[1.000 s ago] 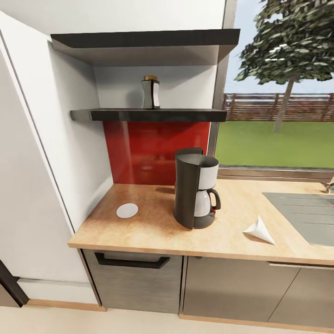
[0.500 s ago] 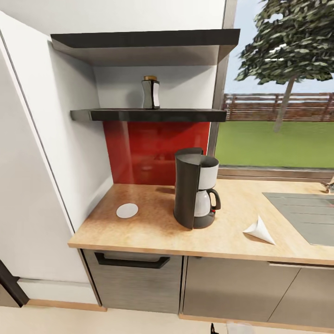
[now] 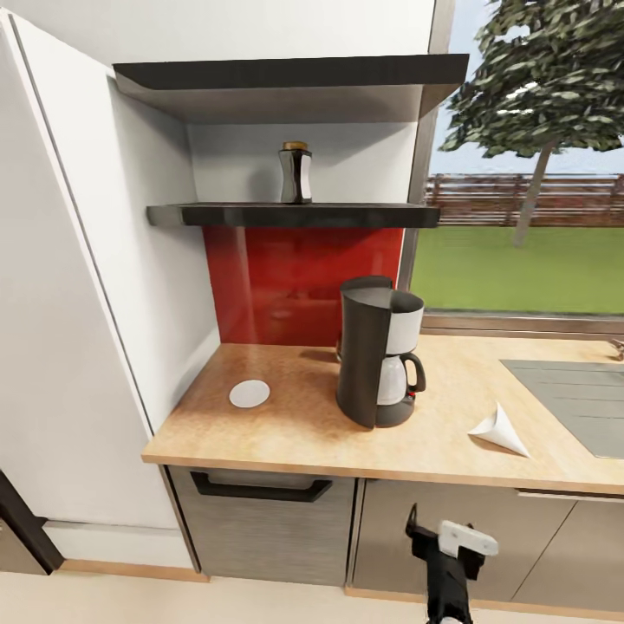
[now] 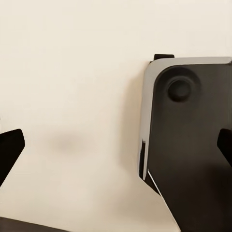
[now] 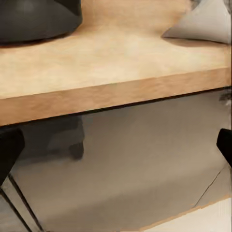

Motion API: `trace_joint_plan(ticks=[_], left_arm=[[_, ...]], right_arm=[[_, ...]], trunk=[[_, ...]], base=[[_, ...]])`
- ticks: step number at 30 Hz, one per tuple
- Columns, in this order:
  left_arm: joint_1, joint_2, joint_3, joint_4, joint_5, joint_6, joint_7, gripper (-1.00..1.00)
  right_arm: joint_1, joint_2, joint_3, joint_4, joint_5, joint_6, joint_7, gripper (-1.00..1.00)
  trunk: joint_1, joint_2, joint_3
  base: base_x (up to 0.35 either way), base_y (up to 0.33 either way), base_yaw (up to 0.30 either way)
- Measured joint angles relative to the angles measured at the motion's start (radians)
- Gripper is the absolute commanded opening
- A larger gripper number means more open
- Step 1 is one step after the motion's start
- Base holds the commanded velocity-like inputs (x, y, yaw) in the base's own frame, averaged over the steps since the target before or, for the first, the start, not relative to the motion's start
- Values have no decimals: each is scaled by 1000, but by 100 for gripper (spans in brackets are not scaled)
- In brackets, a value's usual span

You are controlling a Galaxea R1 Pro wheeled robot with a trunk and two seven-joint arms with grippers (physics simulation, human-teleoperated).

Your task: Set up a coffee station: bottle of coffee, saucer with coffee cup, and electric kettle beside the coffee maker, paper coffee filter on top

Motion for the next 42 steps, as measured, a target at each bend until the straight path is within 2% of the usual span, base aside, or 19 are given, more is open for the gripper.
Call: trace_joint_plan(ticks=[1,2,3,5,7,8,10,15,18,20,25,42], left_arm=[[0,0,0,0,0,0,0,100],[0,3,0,1,0,0,0,100],[0,4,0,1,0,1,0,100],[0,4,0,1,0,1,0,100],[0,5,0,0,0,0,-1,100],[0,5,0,0,0,0,-2,100],[0,5,-1,-1,-1,0,-2,100],[-1,5,-2,-2,-1,0,-3,100],[-1,5,-3,-1,-11,0,-3,100],[0,5,-3,-1,-22,0,-3,100],[0,13,-3,0,-44,5,-3,100],[0,31,-3,4,-44,11,-3,100]], right_arm=[[0,0,0,-16,0,1,-4,100],[0,0,1,-97,3,5,-38,100],[0,0,1,-127,1,6,-52,100],[0,0,2,-159,1,15,-70,100],[0,0,4,-207,3,60,-93,100],[-18,0,4,-228,4,108,-109,100],[-57,0,4,-232,2,137,-127,100],[-210,0,4,-232,1,323,-147,100],[-274,0,4,-230,3,411,-149,100],[-287,0,4,-229,3,437,-149,100],[-299,0,3,-225,6,464,-150,100],[-300,0,0,-217,8,467,-151,100]], trunk=[[0,0,0],[0,0,0],[0,0,0],[0,0,0],[0,0,0],[0,0,0],[0,0,0],[0,0,0],[0,0,0],[0,0,0],[0,0,0],[0,0,0]], base=[[0,4,0],[0,2,0],[0,2,0],[0,1,0],[0,0,0],[0,0,0],[0,0,0],[0,0,0],[0,0,0],[0,0,0],[1,0,0],[225,0,-29]])
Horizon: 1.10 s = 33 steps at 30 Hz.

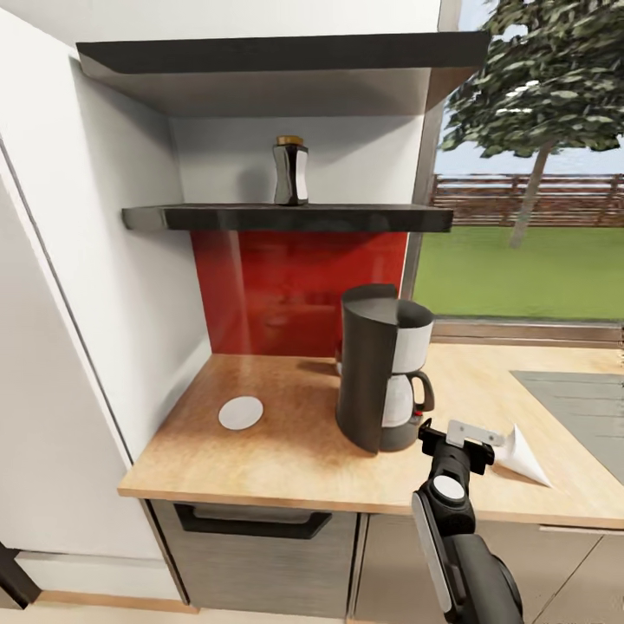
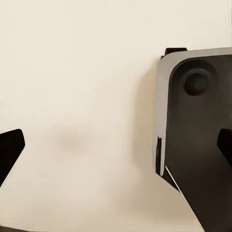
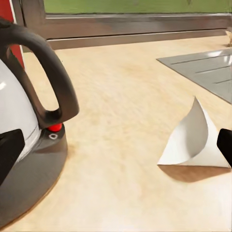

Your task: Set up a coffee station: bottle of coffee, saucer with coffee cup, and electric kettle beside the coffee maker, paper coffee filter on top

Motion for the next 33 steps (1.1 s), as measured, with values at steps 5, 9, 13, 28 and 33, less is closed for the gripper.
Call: trace_joint_plan(ticks=[5,9,13,28,33], left_arm=[[2,0,0,2,0,1,0,100],[3,-1,-1,2,0,0,0,100],[5,-1,-1,2,0,0,0,100],[11,-2,-1,2,0,2,0,100],[12,-1,-1,3,0,2,0,100]], right_arm=[[0,0,0,6,-1,-1,-1,100],[0,0,0,17,0,0,-1,100],[0,0,0,31,1,0,-1,100],[0,0,0,75,1,0,-1,100],[0,0,0,97,1,-1,-1,100]], trunk=[[0,0,2],[0,0,5],[0,0,7],[0,0,15],[0,0,15]], base=[[51,0,-262],[3,0,-280],[0,0,-281],[38,0,-218],[119,0,-11]])
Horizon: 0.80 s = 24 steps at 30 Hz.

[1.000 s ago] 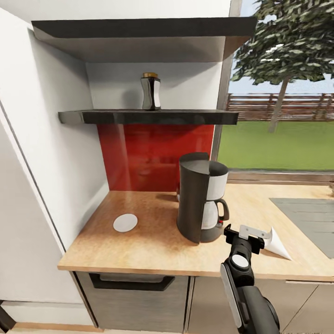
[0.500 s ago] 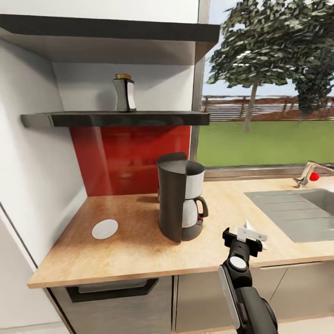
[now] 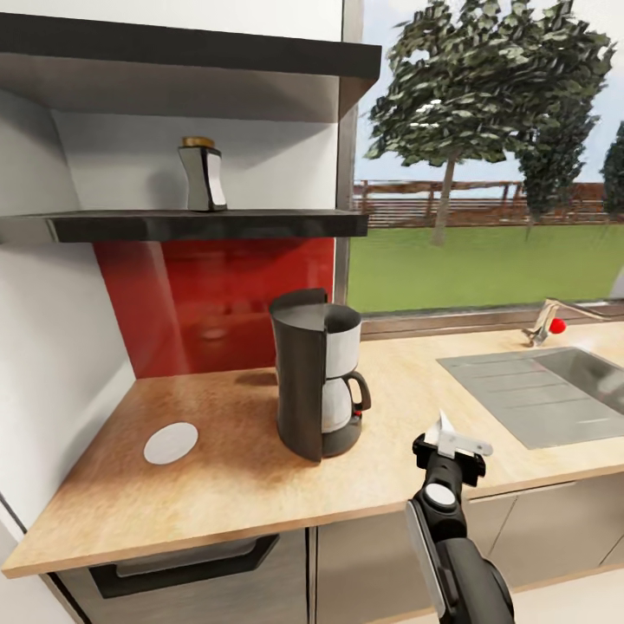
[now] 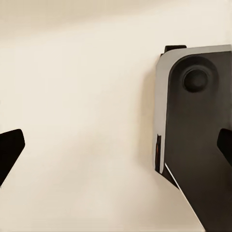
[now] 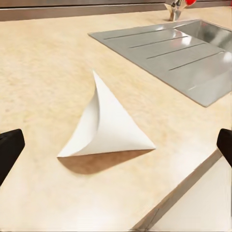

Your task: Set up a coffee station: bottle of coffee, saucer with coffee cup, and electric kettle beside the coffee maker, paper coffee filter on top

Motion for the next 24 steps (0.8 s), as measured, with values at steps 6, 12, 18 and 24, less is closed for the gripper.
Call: trace_joint_plan(ticks=[6,12,18,24], left_arm=[[2,-1,0,4,0,0,0,100],[2,-1,0,6,0,0,0,100],[2,-1,0,8,0,0,0,100],[3,-1,0,8,0,0,0,100]], right_arm=[[0,0,0,40,-1,0,1,100],[0,0,-2,85,-2,0,0,100],[0,0,-4,143,-2,0,0,100],[0,0,-4,148,-2,0,0,100]], trunk=[[0,0,0],[0,0,0],[0,0,0],[0,0,0]], base=[[124,0,0],[175,0,0],[40,0,0],[106,0,0]])
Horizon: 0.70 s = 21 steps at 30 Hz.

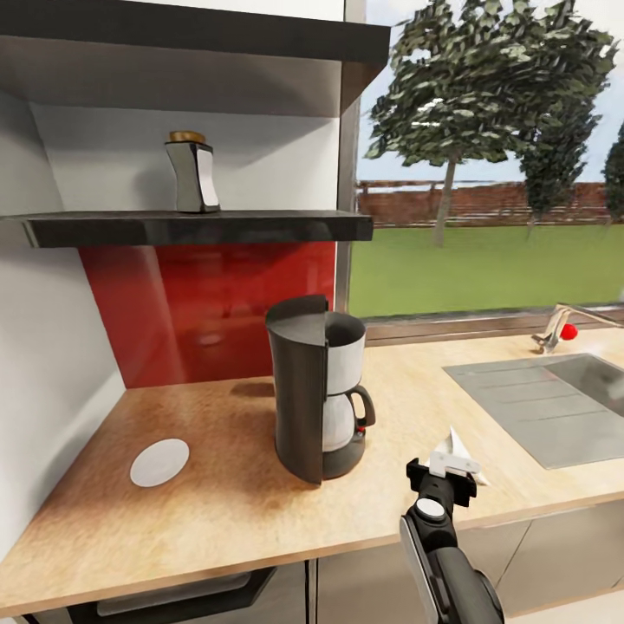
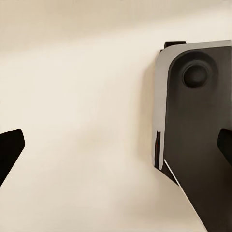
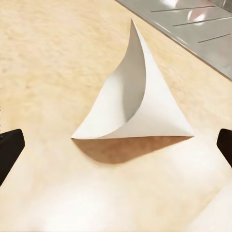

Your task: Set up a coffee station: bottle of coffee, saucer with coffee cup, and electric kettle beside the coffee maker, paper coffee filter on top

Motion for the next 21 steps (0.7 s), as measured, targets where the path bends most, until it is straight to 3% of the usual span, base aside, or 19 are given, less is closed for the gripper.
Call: trace_joint_plan(ticks=[11,21], left_arm=[[1,0,0,0,0,0,0,100],[1,0,0,16,0,1,0,100]], right_arm=[[0,0,0,1,0,0,-1,100],[0,0,0,31,0,-1,-1,100]], trunk=[[0,0,0],[0,0,0]], base=[[98,-34,0],[14,-6,-38]])
